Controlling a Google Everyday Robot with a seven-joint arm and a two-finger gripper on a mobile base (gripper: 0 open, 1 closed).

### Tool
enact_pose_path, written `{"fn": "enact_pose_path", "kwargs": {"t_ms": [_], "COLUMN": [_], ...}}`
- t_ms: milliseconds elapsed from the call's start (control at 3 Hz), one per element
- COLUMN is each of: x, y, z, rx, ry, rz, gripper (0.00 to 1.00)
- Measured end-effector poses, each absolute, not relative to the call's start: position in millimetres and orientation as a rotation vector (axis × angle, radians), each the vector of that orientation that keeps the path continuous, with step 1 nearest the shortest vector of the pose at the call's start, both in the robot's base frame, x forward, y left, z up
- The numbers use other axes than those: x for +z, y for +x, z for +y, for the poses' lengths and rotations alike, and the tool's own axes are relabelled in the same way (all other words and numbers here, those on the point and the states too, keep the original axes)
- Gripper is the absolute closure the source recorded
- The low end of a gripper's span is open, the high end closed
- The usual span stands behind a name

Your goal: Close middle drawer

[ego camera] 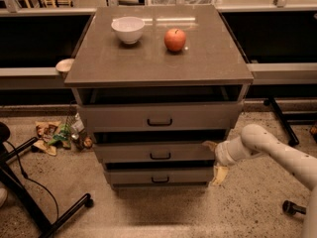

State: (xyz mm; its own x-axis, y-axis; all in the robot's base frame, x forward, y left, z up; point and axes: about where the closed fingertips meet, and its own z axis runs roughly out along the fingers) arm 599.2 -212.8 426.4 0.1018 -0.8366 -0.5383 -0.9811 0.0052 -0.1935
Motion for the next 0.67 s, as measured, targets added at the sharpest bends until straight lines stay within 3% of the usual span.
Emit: {"fn": "enact_pose_path", "kwargs": {"t_ms": [667], "x": [450.9], "y": [571.5], "z": [-229.6], "rx": [0.411], "ry": [-1.913], "rz": [1.738], "gripper": [0.0]}}
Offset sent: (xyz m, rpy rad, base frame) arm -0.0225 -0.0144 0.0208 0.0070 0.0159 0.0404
